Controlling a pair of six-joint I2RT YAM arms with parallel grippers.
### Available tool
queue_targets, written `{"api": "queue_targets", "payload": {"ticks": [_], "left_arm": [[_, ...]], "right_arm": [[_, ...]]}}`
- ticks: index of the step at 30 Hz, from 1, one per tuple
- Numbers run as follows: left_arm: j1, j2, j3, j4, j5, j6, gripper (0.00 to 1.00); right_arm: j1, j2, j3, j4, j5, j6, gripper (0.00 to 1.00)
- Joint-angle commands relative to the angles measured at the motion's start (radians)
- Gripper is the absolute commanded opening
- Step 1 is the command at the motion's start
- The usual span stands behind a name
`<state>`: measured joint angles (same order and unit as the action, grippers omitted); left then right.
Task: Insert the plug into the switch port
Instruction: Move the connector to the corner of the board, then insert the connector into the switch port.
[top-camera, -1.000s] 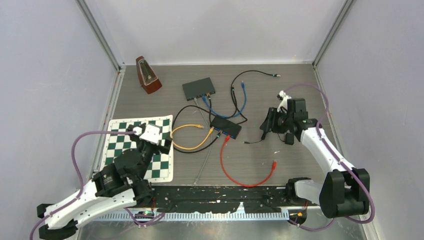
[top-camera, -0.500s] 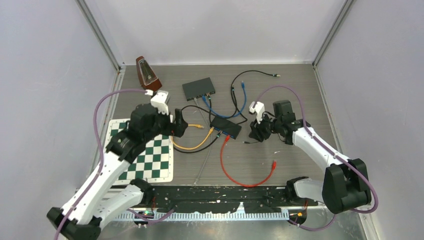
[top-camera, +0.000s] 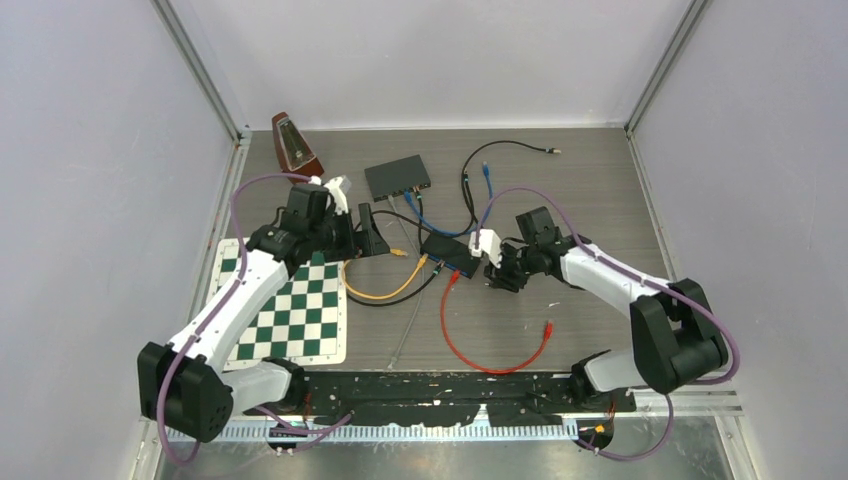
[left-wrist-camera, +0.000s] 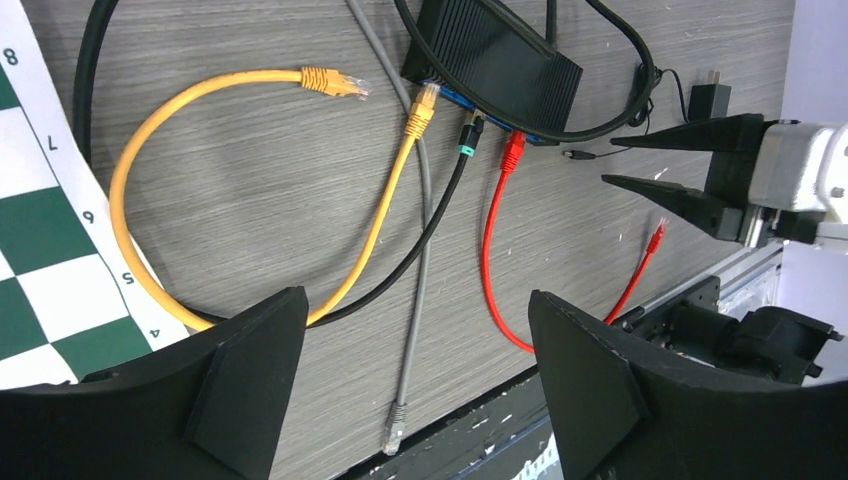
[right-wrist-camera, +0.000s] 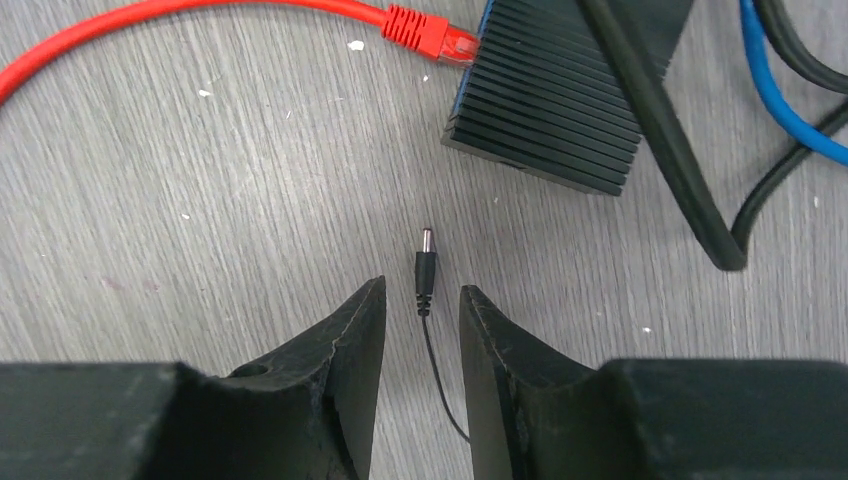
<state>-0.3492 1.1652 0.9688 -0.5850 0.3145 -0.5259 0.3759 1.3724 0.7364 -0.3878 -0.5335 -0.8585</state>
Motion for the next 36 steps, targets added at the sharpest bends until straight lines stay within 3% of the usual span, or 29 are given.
{"api": "queue_targets", "payload": {"ticks": [1, 13, 19, 23, 31, 36], "left_arm": [[0.021, 0.019, 0.046, 0.035, 0.066, -0.017, 0.82], [0.021, 0.055, -0.009, 0.066, 0.122, -0.004, 0.76], [0.019, 0.105, -0.009, 0.109, 0.147, -0.040, 0.72], [0.014, 0.139, -0.003, 0.133, 0.148, -0.058, 0.70], [-0.001, 0.246, -0.043, 0.299, 0.082, -0.122, 0.66], [-0.048, 0.374, 0.038, 0.295, 0.066, -0.116, 0.61]], "right_arm": [[0.037, 0.060, 0.065, -0.038, 0.051, -0.081, 0.40], [0.069, 0.171, 0.094, -0.053, 0.141, -0.113, 0.36], [0.090, 0.213, 0.094, -0.054, 0.198, -0.122, 0.22], [0.099, 0.212, 0.088, -0.027, 0.198, -0.115, 0.07], [0.098, 0.159, 0.044, 0.170, 0.164, 0.025, 0.05], [0.097, 0.230, 0.097, 0.140, 0.139, 0.121, 0.05]]}}
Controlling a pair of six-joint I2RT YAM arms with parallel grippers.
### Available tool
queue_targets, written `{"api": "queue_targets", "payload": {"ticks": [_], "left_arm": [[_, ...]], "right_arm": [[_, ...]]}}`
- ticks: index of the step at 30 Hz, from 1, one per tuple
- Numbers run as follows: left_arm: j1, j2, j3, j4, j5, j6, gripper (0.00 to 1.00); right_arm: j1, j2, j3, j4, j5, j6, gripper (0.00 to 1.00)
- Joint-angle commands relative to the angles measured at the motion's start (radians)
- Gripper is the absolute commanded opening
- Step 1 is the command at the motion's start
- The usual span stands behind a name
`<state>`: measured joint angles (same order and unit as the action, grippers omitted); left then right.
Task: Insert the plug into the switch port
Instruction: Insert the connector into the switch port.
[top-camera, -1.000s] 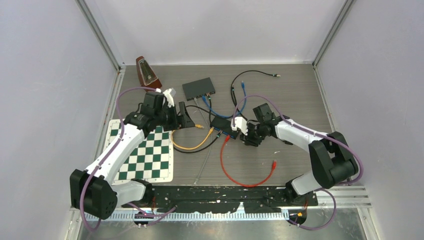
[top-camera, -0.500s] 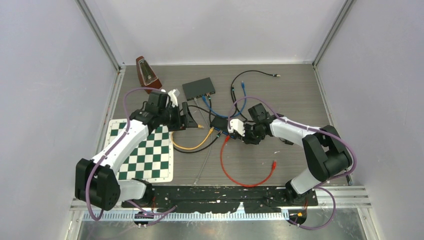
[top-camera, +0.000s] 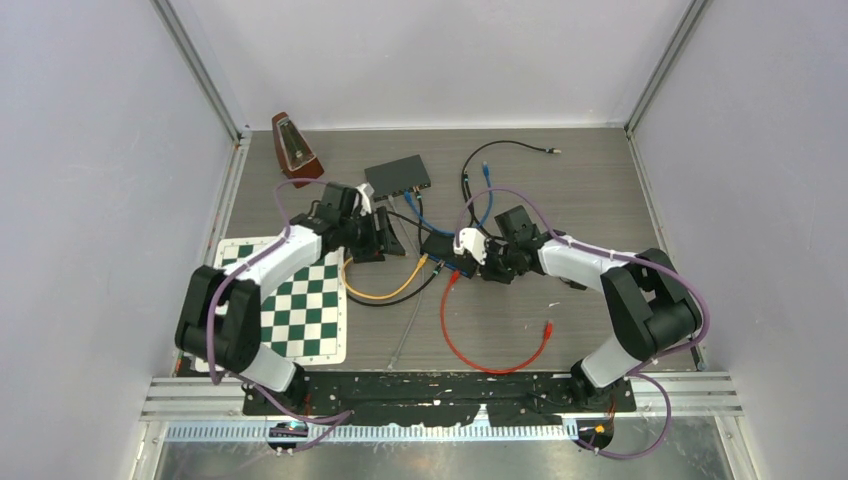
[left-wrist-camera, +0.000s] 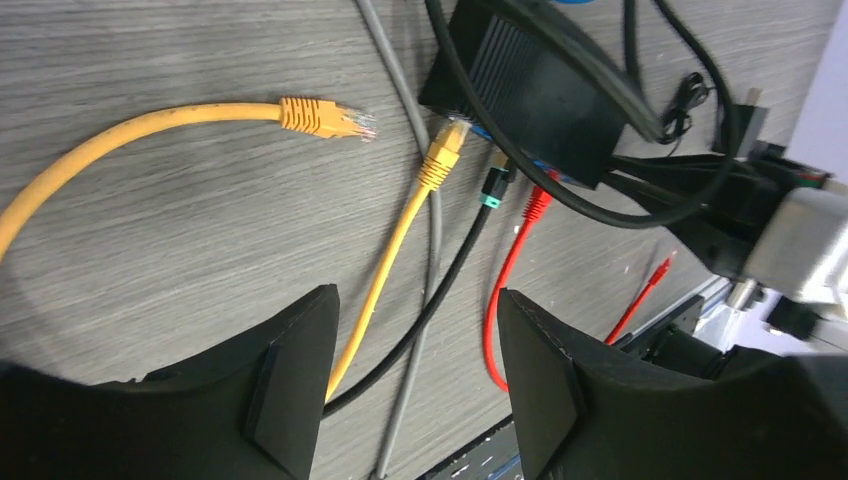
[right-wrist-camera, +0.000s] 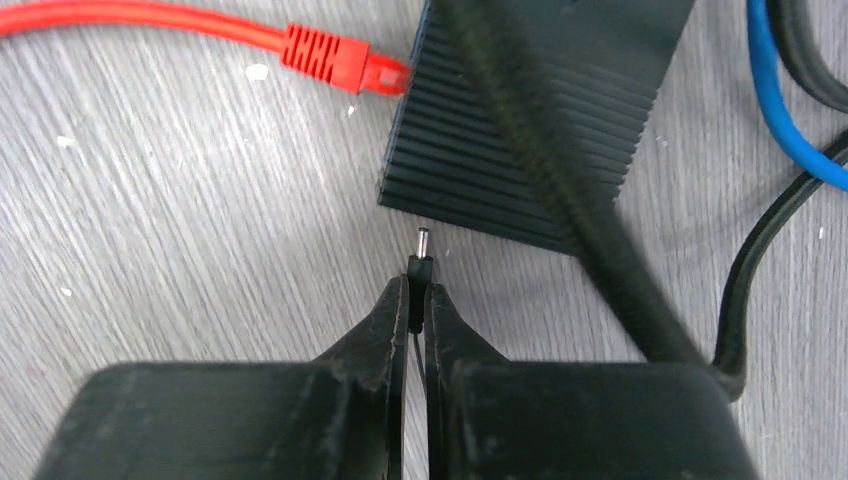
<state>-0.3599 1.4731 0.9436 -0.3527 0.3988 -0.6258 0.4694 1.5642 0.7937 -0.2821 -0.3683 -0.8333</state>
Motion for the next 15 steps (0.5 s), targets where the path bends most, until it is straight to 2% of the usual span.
{"api": "queue_targets", "payload": {"ticks": [1, 9, 15], "left_arm": [[-0.048, 0.081, 0.071, 0.075, -0.026, -0.017, 0.61], [-0.099, 0.144, 0.079, 0.169, -0.102, -0.031, 0.60], [-0.102, 0.182, 0.090, 0.243, -0.138, -0.040, 0.59]], "right_arm": [[0.004, 0.040, 0.029, 0.037, -0.033, 0.101, 0.05], [0.006, -0.028, -0.058, 0.163, 0.045, 0.209, 0.05], [0.006, -0.029, -0.059, 0.176, 0.055, 0.230, 0.05]]}}
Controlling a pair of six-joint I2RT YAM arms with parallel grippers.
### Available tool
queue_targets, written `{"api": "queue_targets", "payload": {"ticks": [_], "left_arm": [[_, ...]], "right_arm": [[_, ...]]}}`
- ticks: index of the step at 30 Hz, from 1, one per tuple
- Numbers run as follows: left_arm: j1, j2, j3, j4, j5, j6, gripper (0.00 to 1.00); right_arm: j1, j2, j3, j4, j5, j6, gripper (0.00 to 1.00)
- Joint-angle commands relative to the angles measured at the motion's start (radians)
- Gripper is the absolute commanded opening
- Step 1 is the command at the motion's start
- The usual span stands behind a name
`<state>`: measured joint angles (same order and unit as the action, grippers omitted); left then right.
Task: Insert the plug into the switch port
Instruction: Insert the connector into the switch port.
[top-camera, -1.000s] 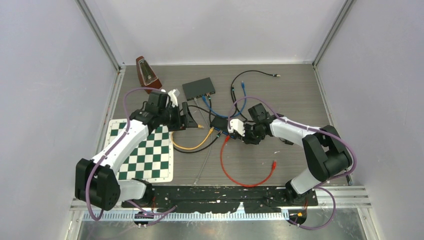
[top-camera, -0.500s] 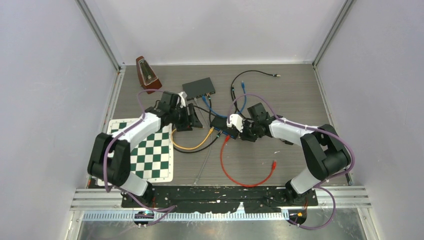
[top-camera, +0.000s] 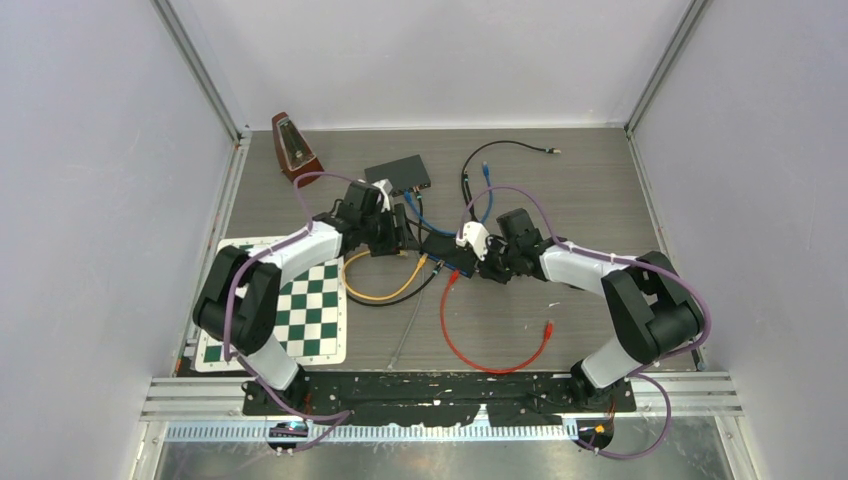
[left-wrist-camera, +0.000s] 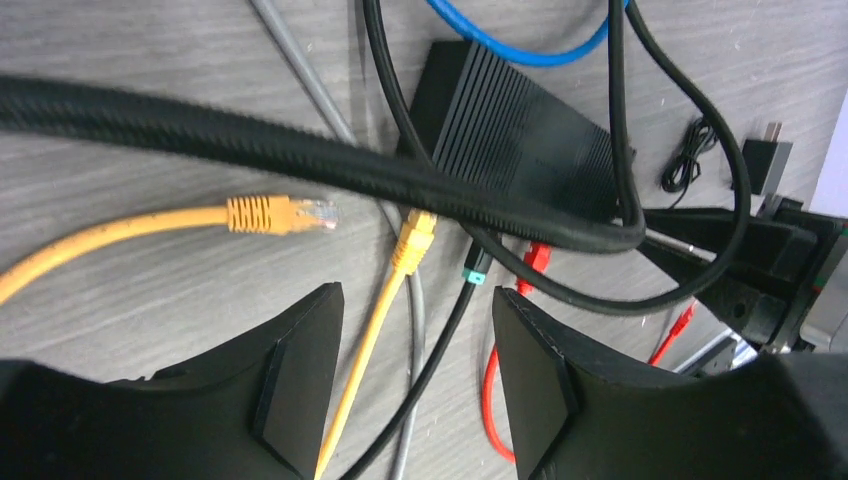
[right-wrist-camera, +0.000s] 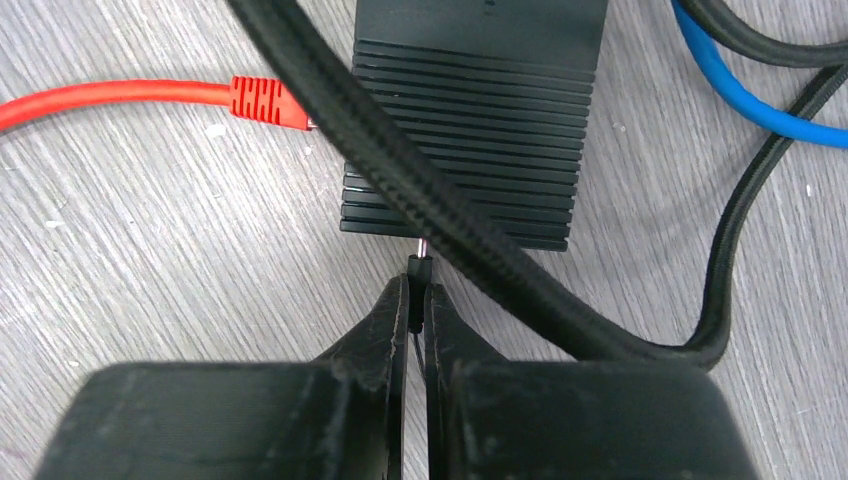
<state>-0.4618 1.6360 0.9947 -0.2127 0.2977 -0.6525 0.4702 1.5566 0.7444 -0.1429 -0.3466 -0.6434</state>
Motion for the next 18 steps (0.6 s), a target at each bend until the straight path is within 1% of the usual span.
{"api": "queue_targets", "payload": {"ticks": [1, 6, 10, 18], "left_arm": [[-0.003, 0.026, 0.044, 0.111, -0.036, -0.013, 0.59], [-0.022, 0.062, 0.064, 0.149, -0.048, -0.012, 0.59], [-0.037, 0.091, 0.068, 0.204, -0.031, -0.013, 0.57], [-0.050, 0.164, 0.135, 0.197, -0.023, 0.014, 0.57]], "right_arm": [[0.005, -0.023, -0.012, 0.039, 0.033, 0.044, 0.05], [0.005, -0.041, -0.018, 0.059, 0.043, 0.061, 0.05], [0.005, -0.054, -0.032, 0.071, 0.067, 0.064, 0.05], [0.003, -0.063, -0.037, 0.082, 0.046, 0.073, 0.05]]}}
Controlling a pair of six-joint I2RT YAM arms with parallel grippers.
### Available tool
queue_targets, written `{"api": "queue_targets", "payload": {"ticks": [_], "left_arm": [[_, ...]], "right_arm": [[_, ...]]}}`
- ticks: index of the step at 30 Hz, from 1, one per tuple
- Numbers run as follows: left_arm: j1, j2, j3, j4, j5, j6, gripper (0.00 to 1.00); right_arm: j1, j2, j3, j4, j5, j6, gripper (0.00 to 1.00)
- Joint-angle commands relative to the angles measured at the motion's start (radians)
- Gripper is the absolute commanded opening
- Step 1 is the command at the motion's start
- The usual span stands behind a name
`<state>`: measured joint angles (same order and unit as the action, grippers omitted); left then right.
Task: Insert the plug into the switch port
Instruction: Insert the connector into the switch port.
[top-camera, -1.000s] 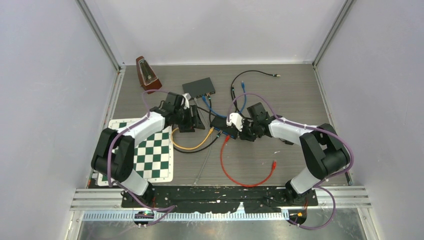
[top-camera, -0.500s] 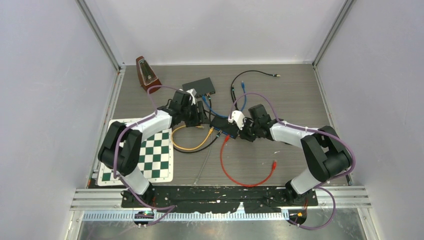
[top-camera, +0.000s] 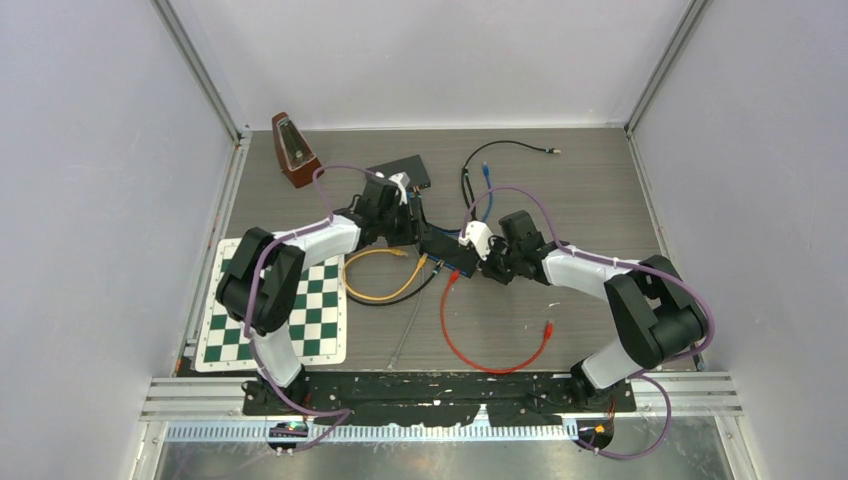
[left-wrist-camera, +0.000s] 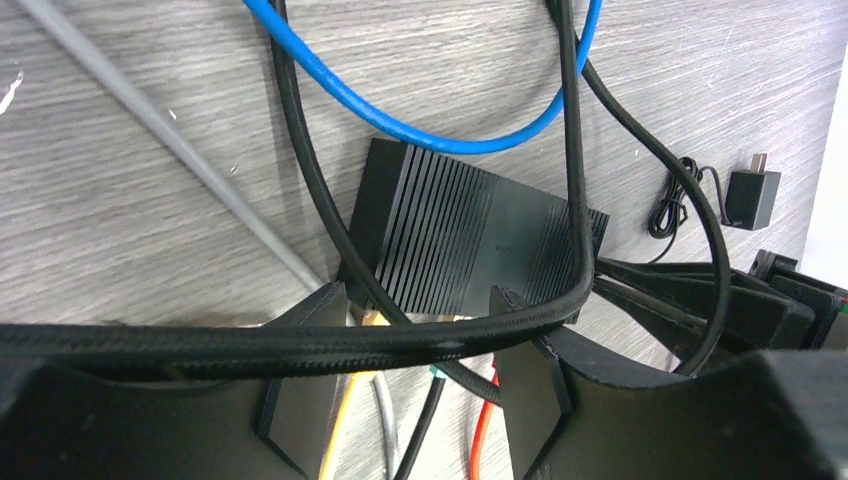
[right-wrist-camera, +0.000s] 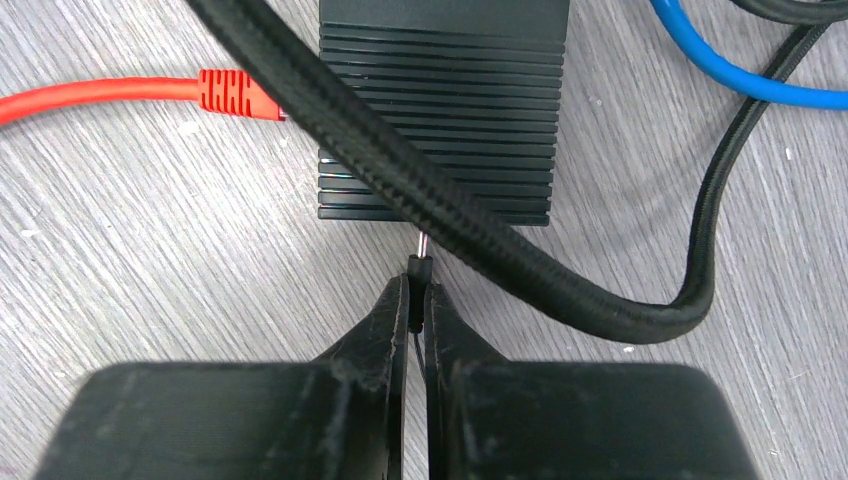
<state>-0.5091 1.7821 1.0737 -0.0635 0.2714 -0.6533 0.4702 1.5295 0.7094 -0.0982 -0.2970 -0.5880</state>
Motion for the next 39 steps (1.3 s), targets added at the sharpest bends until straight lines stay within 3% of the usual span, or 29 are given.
{"api": "queue_targets", "payload": {"ticks": [1, 39], "left_arm": [[-0.003, 0.024, 0.058, 0.045, 0.000, 0.018, 0.56], [-0.018, 0.064, 0.033, 0.117, 0.056, 0.009, 0.53]], "right_arm": [[0.003, -0.036, 0.000, 0.040, -0.006, 0.019, 0.05], [0.002, -0.013, 0.099, -0.032, -0.031, 0.022, 0.05]]}}
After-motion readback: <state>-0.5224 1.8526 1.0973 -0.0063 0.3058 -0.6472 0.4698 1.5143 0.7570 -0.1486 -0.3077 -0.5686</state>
